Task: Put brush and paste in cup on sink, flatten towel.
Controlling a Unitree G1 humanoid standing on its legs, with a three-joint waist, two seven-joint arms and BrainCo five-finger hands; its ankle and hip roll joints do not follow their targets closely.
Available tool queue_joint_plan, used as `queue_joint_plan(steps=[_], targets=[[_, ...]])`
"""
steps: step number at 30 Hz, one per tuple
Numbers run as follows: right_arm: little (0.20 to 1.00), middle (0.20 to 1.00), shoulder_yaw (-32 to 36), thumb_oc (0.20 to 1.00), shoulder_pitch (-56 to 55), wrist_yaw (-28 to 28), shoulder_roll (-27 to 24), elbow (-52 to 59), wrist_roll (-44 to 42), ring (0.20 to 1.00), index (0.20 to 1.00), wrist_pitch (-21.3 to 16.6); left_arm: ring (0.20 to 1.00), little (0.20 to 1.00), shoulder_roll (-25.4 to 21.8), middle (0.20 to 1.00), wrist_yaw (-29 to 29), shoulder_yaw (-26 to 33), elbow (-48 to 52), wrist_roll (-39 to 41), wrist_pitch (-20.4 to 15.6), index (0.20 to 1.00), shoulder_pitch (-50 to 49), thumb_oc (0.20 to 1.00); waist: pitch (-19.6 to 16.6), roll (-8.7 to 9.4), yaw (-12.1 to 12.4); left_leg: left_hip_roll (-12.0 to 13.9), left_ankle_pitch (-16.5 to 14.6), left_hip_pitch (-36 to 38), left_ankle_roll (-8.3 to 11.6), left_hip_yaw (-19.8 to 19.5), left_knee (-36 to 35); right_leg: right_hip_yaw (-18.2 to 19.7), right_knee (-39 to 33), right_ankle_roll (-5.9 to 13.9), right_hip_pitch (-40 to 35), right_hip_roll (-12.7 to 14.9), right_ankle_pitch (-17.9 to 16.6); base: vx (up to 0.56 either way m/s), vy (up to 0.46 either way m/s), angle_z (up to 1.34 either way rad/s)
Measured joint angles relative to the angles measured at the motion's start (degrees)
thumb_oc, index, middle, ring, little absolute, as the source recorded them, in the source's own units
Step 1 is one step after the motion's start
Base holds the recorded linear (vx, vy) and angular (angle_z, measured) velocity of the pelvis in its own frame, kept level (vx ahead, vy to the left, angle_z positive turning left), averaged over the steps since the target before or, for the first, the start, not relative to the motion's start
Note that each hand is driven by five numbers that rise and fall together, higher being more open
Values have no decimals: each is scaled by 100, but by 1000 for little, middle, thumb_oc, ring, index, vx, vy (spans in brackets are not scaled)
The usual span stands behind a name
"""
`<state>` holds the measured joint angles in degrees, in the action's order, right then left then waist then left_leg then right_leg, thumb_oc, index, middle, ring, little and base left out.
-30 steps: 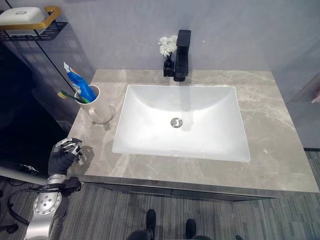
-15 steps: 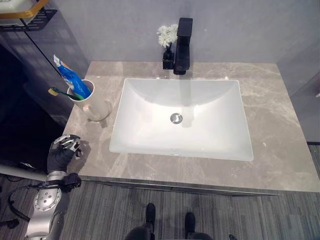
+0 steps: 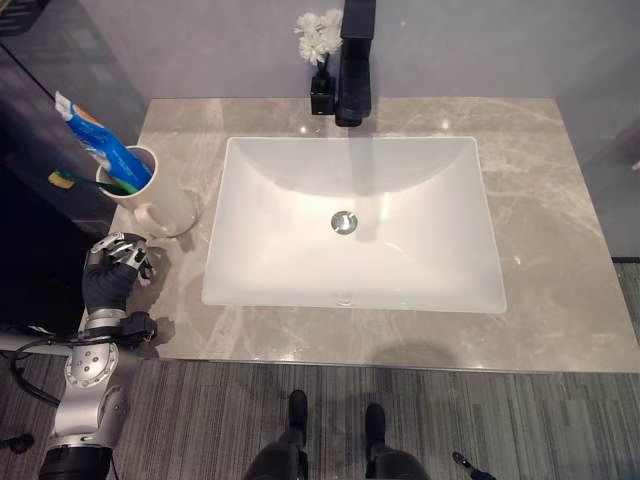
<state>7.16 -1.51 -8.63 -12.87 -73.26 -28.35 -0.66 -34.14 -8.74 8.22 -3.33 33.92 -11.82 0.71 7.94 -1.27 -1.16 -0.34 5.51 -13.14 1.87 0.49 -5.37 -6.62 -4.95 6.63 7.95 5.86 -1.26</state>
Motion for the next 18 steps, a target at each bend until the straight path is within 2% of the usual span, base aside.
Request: queue_joint_plan(steps=[8, 14, 18], targets=[[1000, 1000, -6, 1000, 1, 0, 9, -15, 5, 1000, 1000, 51, 200, 200, 1, 200, -122, -14, -65, -3, -24, 200, 161, 200, 44, 15, -16, 12, 0, 1, 1, 10, 0, 16, 0, -1, 8, -8, -10, 0, 0, 0], [1000, 1000, -145, 1000, 1, -5, 7, -7, 227, 1000, 1000, 50, 200, 200, -22, 200, -233, -48, -239, -12, -66, 200, 410, 200, 53, 26, -120, 15, -1, -26, 2, 26, -1, 38, 0, -2, 44, -10, -15, -1, -1, -1], [1000, 1000, -174, 1000, 14, -9, 8, 1, 232, 1000, 1000, 48, 200, 200, -48, 200, -255, -52, -232, -21, -108, 200, 483, 200, 77, 59, -129, 30, -1, -43, 1, 155, 0, 149, 0, -2, 107, -17, -58, -5, -4, -12]])
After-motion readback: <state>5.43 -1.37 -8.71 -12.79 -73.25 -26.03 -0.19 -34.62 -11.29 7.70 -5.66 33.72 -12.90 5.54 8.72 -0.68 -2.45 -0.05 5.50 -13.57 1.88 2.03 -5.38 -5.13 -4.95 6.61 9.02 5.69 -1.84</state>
